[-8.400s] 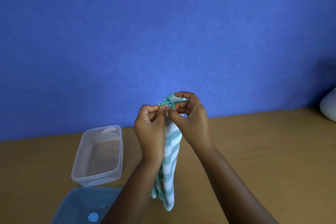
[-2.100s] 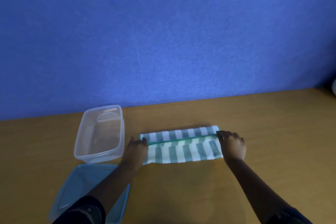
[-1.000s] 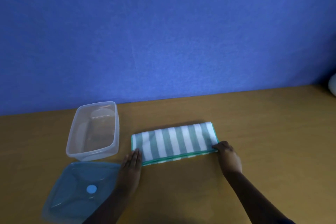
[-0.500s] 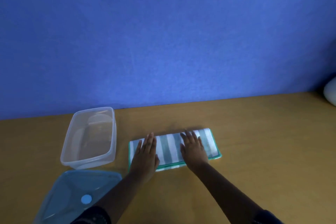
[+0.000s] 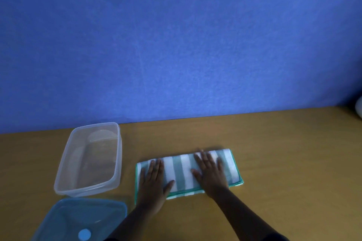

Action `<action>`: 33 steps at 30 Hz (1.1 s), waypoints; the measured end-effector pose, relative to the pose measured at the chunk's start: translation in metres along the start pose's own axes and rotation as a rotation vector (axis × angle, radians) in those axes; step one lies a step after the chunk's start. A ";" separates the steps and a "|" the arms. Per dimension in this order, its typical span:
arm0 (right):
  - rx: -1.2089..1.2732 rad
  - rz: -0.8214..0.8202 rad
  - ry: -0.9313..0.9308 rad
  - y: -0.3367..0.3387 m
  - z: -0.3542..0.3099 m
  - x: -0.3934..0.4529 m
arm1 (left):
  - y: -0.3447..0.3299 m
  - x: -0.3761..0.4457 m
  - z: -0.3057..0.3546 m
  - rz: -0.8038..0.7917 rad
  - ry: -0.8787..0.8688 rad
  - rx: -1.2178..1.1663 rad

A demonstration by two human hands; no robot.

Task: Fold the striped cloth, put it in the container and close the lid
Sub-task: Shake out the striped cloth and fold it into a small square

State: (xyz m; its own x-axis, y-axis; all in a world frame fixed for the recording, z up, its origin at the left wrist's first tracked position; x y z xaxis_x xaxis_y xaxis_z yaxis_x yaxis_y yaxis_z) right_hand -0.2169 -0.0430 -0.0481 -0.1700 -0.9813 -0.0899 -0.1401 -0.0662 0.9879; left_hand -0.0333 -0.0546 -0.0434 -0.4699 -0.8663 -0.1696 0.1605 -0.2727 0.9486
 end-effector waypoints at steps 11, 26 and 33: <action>0.320 0.089 -0.409 0.016 0.096 -0.006 | 0.005 -0.010 -0.021 0.216 0.363 -0.081; 0.640 0.006 -0.634 0.043 0.136 -0.009 | 0.016 -0.020 -0.040 0.491 0.685 -0.713; 0.528 0.230 -0.426 0.111 0.069 -0.017 | 0.003 -0.020 -0.037 0.602 0.795 -1.036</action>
State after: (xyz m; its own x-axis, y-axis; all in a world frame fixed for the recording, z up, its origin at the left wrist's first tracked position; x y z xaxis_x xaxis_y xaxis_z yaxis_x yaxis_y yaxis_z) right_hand -0.2971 -0.0212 0.0546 -0.6032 -0.7968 -0.0349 -0.4900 0.3358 0.8044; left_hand 0.0092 -0.0535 -0.0467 0.4402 -0.8625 -0.2496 0.8668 0.3356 0.3689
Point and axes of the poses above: each hand's wrist, its own x-axis towards the middle knuckle, its own y-axis out of the back of the hand, z = x × y, the point moved 8 cm from there along x, towards the middle knuckle, and after that the axes turned 2 degrees about -y, right-handed, at the moved point
